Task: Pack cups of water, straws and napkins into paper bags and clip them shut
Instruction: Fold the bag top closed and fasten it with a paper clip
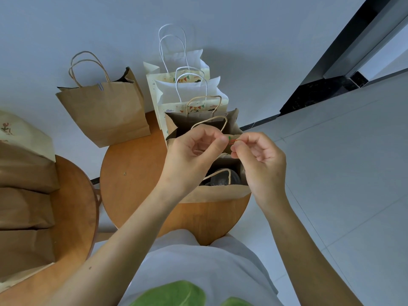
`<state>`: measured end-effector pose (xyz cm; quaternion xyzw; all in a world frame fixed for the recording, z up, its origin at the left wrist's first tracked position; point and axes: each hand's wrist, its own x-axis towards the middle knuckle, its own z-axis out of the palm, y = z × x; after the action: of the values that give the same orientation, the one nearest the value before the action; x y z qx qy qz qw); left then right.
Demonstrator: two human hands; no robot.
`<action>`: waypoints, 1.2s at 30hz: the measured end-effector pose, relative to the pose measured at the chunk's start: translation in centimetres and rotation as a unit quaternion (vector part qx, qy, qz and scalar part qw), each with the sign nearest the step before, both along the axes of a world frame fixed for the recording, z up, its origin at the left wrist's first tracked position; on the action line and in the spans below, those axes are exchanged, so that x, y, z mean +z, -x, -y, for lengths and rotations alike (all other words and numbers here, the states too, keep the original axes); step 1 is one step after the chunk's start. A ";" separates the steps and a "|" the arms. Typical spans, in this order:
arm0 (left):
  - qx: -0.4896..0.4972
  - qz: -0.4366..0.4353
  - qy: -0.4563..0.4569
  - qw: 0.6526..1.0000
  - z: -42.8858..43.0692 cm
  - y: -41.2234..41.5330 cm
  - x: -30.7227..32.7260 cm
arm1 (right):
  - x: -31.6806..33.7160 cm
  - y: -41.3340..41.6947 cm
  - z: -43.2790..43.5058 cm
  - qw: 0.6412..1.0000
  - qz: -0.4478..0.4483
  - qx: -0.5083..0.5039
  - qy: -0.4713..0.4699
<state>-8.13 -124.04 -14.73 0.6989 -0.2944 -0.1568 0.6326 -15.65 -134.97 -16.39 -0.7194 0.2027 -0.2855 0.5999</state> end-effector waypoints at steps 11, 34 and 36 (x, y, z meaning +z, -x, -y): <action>-0.012 0.102 -0.104 0.989 -0.1 -0.8 0.2 | -1.1 0.0 0.5 0.995 -0.011 0.005 0.102; 0.072 -0.236 -0.021 0.969 -0.8 -0.9 -0.3 | -1.5 0.7 0.8 0.994 0.017 0.036 0.105; 0.068 -0.290 -0.011 0.955 -1.1 -0.7 -0.4 | -1.6 0.6 0.6 0.993 0.024 0.042 0.111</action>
<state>-7.42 -122.97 -15.12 0.6485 -0.0487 -0.3126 0.6924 -16.26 -135.61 -18.02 -0.7826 0.1248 -0.2979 0.5321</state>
